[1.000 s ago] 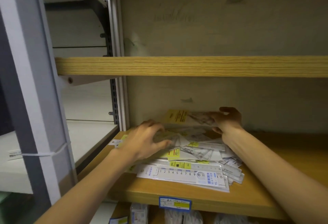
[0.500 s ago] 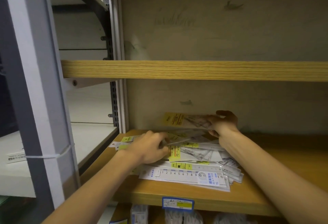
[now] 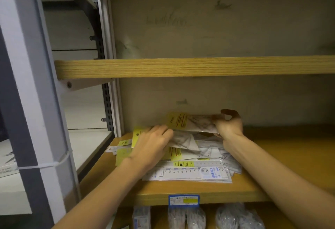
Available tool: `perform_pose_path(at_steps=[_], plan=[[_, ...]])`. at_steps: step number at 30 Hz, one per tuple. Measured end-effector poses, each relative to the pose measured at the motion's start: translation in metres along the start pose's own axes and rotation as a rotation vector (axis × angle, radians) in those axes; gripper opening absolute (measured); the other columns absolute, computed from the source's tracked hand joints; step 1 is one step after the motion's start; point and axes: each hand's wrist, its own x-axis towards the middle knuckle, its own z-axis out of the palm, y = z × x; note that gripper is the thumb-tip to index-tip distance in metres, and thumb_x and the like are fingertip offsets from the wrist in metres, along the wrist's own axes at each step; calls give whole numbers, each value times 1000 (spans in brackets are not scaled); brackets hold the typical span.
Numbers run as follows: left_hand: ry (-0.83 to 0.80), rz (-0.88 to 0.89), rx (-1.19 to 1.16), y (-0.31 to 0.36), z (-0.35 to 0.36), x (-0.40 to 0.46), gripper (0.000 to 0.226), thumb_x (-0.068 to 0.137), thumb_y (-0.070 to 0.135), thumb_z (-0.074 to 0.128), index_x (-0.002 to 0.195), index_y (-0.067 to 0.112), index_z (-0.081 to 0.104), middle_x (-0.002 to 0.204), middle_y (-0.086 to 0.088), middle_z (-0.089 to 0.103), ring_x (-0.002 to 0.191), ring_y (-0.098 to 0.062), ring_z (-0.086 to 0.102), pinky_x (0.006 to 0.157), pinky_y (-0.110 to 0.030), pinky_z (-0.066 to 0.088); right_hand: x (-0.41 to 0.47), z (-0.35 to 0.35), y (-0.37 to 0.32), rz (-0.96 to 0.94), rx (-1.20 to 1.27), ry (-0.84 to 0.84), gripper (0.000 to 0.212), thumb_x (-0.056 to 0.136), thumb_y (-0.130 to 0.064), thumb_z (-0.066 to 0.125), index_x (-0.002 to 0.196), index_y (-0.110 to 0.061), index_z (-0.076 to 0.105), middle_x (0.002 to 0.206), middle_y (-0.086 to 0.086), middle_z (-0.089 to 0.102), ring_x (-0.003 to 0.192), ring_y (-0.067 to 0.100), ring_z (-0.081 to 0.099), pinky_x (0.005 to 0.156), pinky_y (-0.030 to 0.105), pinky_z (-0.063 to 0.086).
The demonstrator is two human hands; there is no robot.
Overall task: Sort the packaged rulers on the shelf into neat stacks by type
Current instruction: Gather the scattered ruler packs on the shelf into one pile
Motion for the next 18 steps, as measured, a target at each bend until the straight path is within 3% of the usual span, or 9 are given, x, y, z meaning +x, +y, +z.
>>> perform_pose_path(at_steps=[3, 5, 8, 11, 15, 18], plan=[[95, 60, 20, 10, -1, 5, 5, 77, 10, 57, 74, 12, 54, 76, -5, 58, 64, -26, 53, 55, -34, 44, -2, -10, 3, 16, -9, 58, 36, 80, -5, 64, 97, -34, 52, 116, 11, 61, 101, 30, 62, 90, 39, 55], [144, 82, 54, 17, 1, 10, 16, 67, 2, 62, 72, 13, 53, 72, -4, 55, 63, -26, 52, 58, -34, 42, -1, -18, -1, 31, 6, 73, 35, 81, -5, 65, 100, -31, 53, 117, 10, 61, 103, 30, 62, 90, 39, 55], [166, 107, 75, 25, 3, 20, 27, 62, -3, 71, 70, 15, 53, 69, -2, 55, 62, -25, 53, 65, -35, 44, 10, -32, -7, 30, 47, 107, 30, 84, -5, 65, 103, -24, 53, 116, 9, 60, 103, 28, 60, 78, 32, 56], [160, 80, 76, 40, 6, 33, 35, 56, -3, 81, 69, 15, 54, 67, -1, 55, 60, -24, 53, 64, -35, 45, 17, -43, -12, 19, 70, 115, 28, 78, -9, 71, 96, -25, 56, 114, 10, 63, 105, 29, 61, 94, 39, 53], [131, 62, 84, 68, 14, 56, 39, 49, -4, 81, 66, 16, 52, 63, -1, 54, 58, -24, 53, 66, -32, 35, 34, -65, -16, 28, 110, 66, 29, 71, -11, 77, 84, -26, 56, 110, 8, 65, 103, 28, 63, 94, 41, 53], [115, 61, 92, 91, 22, 73, 39, 49, -4, 79, 66, 16, 51, 63, 0, 53, 59, -24, 53, 66, -32, 35, 48, -89, -21, 4, 120, 33, 29, 74, -8, 77, 90, -23, 58, 111, 10, 65, 104, 29, 61, 97, 44, 51]])
